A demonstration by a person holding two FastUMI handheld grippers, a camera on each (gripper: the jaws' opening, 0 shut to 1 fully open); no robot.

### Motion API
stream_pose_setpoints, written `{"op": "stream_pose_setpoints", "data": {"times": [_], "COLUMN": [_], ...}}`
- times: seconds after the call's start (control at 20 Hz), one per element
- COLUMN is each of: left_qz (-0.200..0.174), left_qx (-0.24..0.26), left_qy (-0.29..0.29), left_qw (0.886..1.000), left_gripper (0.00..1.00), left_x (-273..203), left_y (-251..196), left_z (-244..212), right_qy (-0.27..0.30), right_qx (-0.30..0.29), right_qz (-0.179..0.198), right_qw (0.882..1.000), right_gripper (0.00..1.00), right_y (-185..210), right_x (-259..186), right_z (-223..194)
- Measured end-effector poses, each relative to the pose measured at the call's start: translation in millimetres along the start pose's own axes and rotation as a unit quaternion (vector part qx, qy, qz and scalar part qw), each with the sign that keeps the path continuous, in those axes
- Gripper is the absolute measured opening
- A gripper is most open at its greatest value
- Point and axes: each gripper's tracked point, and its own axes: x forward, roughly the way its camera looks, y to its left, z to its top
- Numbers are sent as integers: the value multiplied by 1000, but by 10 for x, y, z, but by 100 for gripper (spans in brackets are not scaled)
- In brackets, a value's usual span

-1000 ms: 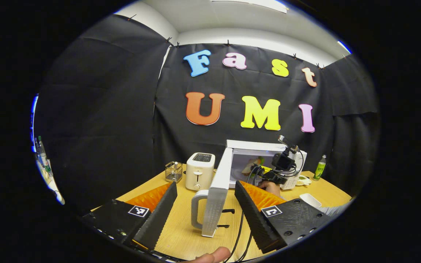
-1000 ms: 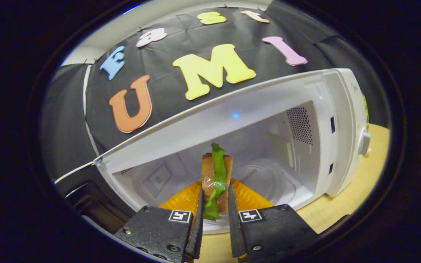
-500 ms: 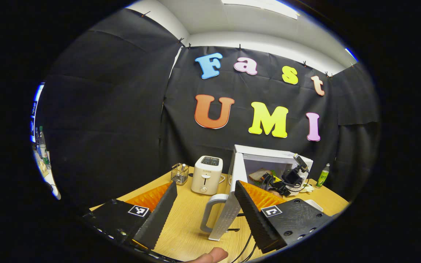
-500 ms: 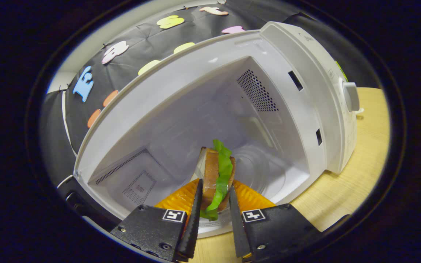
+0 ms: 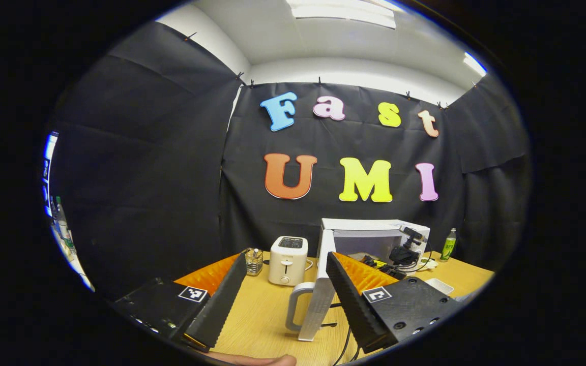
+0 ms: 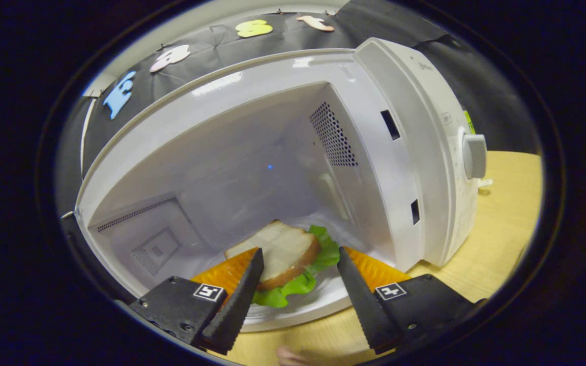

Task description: Open the microwave oven with the left hand, put the food in, and close the microwave oven.

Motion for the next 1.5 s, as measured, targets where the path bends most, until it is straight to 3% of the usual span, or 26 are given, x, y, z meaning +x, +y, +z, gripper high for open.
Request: {"op": "stream_pose_setpoints", "data": {"times": [0.1, 0.15, 0.2, 0.3, 0.35, 0.4, 0.45, 0.5, 0.55, 0.6, 0.65, 0.75, 0.85, 0.9, 0.95, 1.0, 1.05, 1.2, 1.25, 1.3, 1.5], "left_qz": [6, 11, 16, 18, 18, 18, 16, 15, 12, 11, 4, -6, 3, 13, 9, -2, -23, -66, -67, -70, -83], "left_qx": [8, 10, 13, 24, 24, 23, 19, 18, 14, 9, 7, 8, 10, 12, 9, 6, 2, 15, 22, 22, 1], "left_qy": [3, 2, -2, 7, 7, 8, 7, 6, 9, 10, 11, 18, 24, 23, 25, 33, 41, 59, 66, 72, 97], "left_qw": [1000, 1000, 1000, 1000, 1000, 1000, 1000, 1000, 1000, 1000, 1000, 1000, 1000, 1000, 1000, 999, 999, 996, 995, 995, 992], "left_gripper": [94, 94, 94, 94, 82, 93, 80, 88, 86, 76, 65, 66, 33, 23, 3, 0, 0, 0, 0, 0, 0], "left_x": [-12, -11, 3, 15, 27, 59, 78, 121, 149, 204, 253, 338, 416, 471, 502, 525, 522, 593, 629, 651, 635], "left_y": [61, 99, 135, 200, 235, 266, 277, 311, 321, 348, 323, 300, 347, 407, 373, 331, 251, 135, 142, 120, -11], "left_z": [21, 36, 72, 23, 22, 19, 12, 8, -10, -50, -68, -157, -248, -280, -327, -411, -499, -767, -861, -938, -1178], "right_qy": [11, 17, 20, 20, 17, 19, 16, 17, 16, 13, 10, 17, 22, 17, 8, -3, -13, -45, -56, -65, -89], "right_qx": [-10, -13, -15, -51, -70, -89, -105, -121, -134, -143, -141, -141, -158, -166, -172, -172, -170, -168, -170, -170, -177], "right_qz": [13, 24, 40, 64, 80, 94, 103, 108, 109, 114, 125, 143, 154, 154, 152, 150, 146, 124, 118, 117, 121], "right_qw": [1000, 999, 999, 996, 994, 991, 989, 987, 985, 983, 982, 979, 975, 974, 973, 974, 974, 977, 977, 976, 973], "right_gripper": [95, 87, 95, 95, 96, 96, 91, 97, 91, 97, 97, 97, 97, 97, 97, 91, 97, 97, 90, 98, 98], "right_y": [43, 75, 130, 186, 213, 210, 178, 132, 78, 30, 10, -44, -148, -236, -326, -416, -509, -805, -886, -939, -1155], "right_x": [-112, -194, -299, -550, -696, -847, -1003, -1158, -1313, -1483, -1662, -1992, -2310, -2452, -2590, -2724, -2840, -3171, -3284, -3384, -3713], "right_z": [6, 18, 59, 176, 250, 307, 371, 442, 508, 601, 697, 826, 985, 1098, 1225, 1349, 1469, 1815, 1920, 2010, 2205]}}
